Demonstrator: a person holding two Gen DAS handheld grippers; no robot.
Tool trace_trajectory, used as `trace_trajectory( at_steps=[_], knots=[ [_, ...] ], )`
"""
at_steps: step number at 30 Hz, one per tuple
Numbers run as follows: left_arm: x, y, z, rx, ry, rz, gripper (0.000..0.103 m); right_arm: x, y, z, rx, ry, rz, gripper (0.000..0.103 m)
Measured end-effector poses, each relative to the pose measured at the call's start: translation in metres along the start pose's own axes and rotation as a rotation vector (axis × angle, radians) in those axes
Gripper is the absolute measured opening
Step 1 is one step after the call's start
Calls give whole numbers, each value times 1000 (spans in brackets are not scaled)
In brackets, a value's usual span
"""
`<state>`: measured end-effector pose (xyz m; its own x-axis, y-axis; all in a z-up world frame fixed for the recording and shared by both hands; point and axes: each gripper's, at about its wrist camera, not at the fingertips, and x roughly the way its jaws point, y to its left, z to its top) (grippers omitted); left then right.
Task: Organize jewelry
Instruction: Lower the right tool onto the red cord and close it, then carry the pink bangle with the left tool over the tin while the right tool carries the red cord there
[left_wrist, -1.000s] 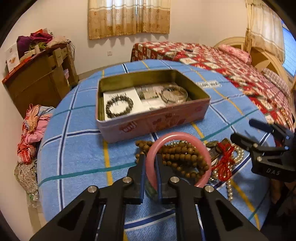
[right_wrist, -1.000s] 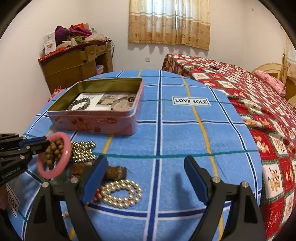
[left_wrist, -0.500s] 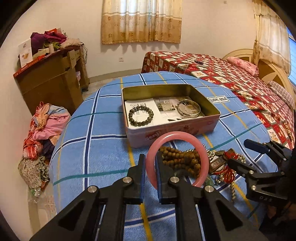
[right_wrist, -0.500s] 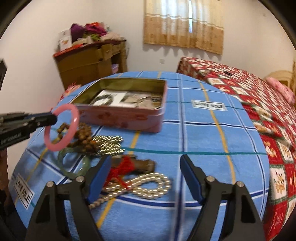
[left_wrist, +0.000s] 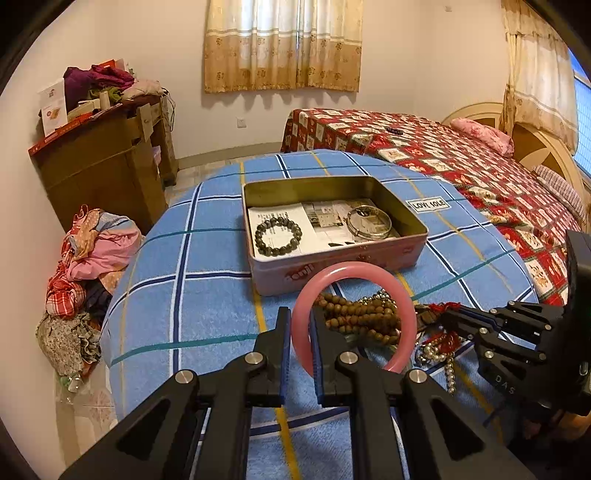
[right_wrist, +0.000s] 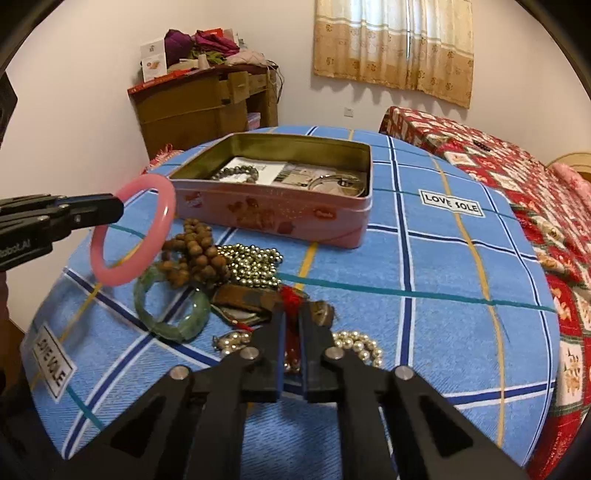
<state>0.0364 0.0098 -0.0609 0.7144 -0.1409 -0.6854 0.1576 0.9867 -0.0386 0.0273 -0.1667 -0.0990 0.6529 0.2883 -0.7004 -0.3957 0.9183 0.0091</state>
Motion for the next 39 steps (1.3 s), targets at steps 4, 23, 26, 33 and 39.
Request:
trace_trajectory(
  at_steps=[4, 23, 26, 33, 39],
  knots=[
    [-5, 4, 3, -9, -13, 1, 9, -9, 0, 4, 3, -28, 2, 7],
    [-18, 14, 15, -21, -52, 12, 9, -31, -22, 32, 31, -111, -28, 7],
    [-17, 15, 18, -13, -54, 13, 9, -32, -25, 36, 28, -117, -33, 7],
    [-10, 17, 26, -4, -50, 22, 9, -31, -28, 46, 9, -131, -56, 7],
    [-7, 20, 36, 0, -59, 24, 9, -31, -29, 58, -12, -145, -67, 7]
  ],
)
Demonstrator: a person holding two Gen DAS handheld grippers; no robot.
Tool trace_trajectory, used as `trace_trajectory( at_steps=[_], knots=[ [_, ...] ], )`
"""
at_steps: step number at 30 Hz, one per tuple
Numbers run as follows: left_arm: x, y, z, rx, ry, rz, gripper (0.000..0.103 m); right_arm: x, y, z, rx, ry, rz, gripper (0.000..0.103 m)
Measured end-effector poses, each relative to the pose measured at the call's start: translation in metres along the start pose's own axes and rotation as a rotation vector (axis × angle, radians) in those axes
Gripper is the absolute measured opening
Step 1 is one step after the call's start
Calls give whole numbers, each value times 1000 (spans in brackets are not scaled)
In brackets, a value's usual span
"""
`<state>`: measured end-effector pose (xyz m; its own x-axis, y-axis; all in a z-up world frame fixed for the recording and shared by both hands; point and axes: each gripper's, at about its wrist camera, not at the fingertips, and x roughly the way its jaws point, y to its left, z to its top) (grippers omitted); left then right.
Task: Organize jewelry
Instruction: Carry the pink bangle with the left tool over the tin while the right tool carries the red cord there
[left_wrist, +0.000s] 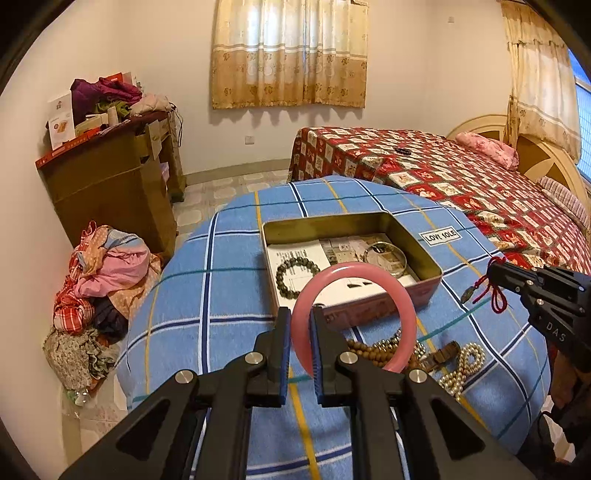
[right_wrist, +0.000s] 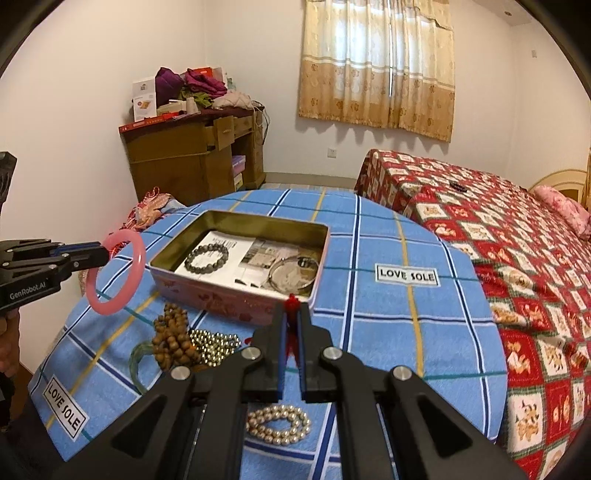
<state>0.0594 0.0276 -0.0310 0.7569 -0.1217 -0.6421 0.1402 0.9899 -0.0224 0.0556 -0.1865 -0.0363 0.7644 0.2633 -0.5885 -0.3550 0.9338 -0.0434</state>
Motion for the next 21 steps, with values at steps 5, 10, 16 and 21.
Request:
trace_trajectory(
  at_steps=[5, 10, 16, 21],
  knots=[
    [5, 1, 7, 5, -7, 12, 9, 2, -1, 8, -11, -10, -8, 7],
    [9, 1, 13, 12, -9, 19, 9, 7, 0, 15, -26, -15, -17, 7],
    [18, -2, 20, 23, -7, 23, 9, 15, 0, 24, -38, -17, -18, 7],
    [25, -2, 28, 29, -7, 26, 9, 21, -2, 32, -44, -19, -22, 7]
  ],
)
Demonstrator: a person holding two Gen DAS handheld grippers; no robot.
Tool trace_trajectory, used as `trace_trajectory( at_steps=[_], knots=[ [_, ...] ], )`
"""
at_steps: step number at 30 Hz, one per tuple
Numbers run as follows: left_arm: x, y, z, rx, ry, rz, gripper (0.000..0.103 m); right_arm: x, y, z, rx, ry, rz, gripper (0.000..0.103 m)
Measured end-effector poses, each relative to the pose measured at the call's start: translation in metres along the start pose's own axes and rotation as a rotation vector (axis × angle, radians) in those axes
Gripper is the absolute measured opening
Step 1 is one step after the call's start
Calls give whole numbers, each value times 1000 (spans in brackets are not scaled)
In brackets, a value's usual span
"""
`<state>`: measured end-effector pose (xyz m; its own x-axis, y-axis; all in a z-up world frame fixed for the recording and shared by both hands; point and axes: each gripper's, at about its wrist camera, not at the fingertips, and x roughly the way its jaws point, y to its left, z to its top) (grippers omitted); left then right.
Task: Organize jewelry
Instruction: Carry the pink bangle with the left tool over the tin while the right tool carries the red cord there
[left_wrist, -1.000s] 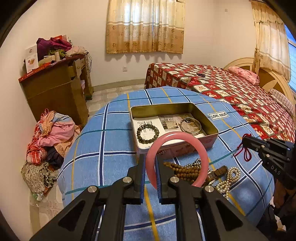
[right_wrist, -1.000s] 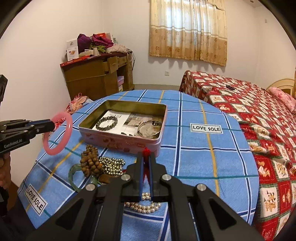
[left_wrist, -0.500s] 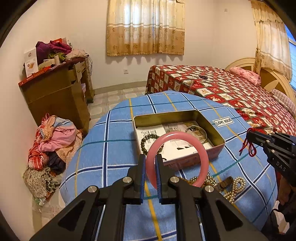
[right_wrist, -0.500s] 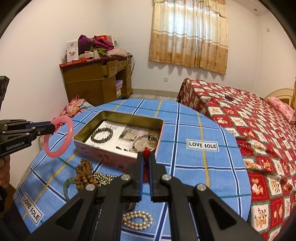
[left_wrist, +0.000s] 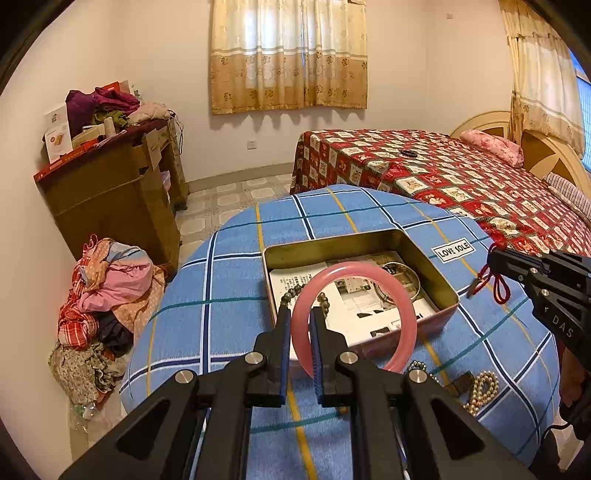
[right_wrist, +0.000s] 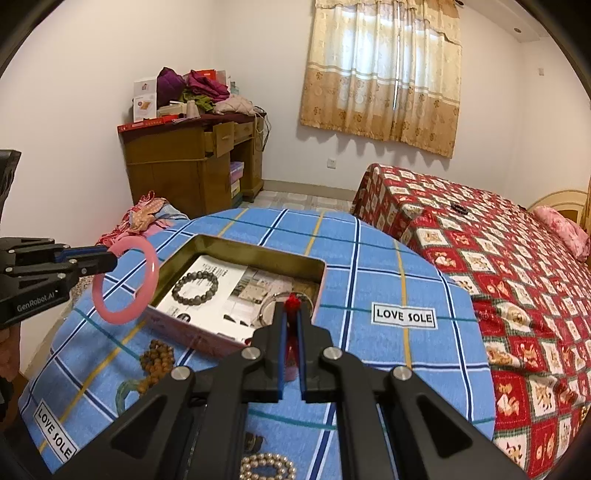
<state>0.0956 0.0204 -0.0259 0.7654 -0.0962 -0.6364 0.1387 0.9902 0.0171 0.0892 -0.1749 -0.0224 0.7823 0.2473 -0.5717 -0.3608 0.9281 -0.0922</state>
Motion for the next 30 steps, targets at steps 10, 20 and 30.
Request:
trace_trajectory(
  at_steps=[10, 20, 30],
  knots=[
    [15, 0, 14, 18, 1, 18, 9, 10, 0, 14, -16, 2, -7, 7],
    [28, 1, 26, 24, 7, 34, 9, 21, 2, 26, -36, 7, -11, 7],
    [46, 1, 40, 45, 18, 57, 9, 44, 4, 41, -38, 26, -6, 7]
  ],
)
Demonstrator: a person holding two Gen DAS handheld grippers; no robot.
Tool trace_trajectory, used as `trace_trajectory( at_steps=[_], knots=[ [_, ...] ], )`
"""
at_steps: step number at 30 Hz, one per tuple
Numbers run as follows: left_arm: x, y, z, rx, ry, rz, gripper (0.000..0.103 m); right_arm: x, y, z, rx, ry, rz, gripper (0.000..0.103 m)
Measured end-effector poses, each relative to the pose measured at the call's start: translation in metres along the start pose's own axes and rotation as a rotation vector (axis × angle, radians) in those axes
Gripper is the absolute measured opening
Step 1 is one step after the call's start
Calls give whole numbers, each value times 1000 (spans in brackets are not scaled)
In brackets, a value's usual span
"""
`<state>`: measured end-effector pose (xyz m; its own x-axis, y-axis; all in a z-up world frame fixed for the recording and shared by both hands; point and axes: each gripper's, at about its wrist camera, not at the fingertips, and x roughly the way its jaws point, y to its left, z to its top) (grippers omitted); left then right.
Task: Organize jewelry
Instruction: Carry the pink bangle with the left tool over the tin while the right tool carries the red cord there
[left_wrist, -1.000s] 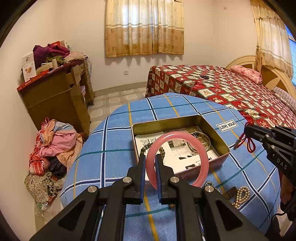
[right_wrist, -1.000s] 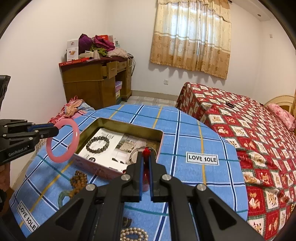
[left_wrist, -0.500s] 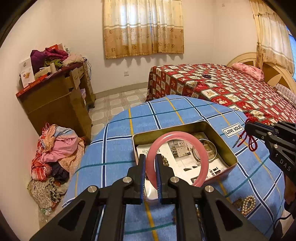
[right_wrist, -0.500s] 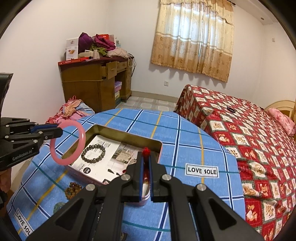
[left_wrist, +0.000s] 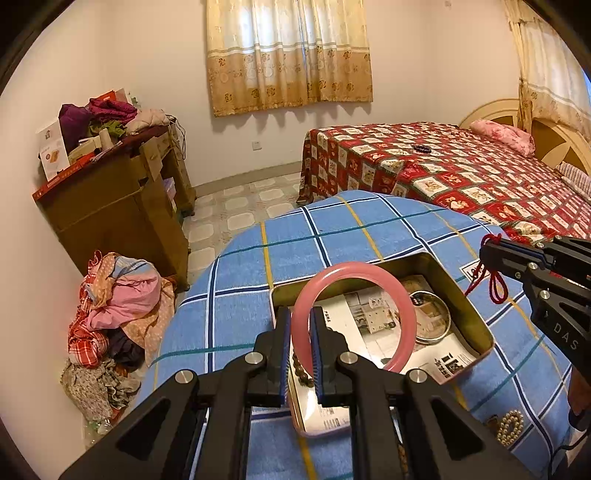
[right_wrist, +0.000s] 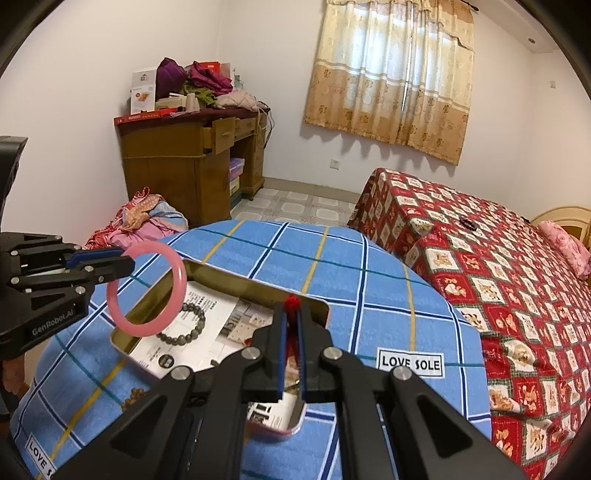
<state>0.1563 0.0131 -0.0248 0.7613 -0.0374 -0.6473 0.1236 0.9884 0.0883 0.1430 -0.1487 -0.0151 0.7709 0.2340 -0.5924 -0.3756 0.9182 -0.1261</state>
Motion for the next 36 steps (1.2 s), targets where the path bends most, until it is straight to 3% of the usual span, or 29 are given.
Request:
trace_trajectory(
  at_steps=[18, 36],
  knots=[
    [31, 0, -4, -1, 56, 17, 10, 41, 1, -5, -16, 74, -43, 7],
    [43, 0, -12, 12, 88, 3, 10, 54, 1, -12, -26, 110, -59, 7]
  ],
)
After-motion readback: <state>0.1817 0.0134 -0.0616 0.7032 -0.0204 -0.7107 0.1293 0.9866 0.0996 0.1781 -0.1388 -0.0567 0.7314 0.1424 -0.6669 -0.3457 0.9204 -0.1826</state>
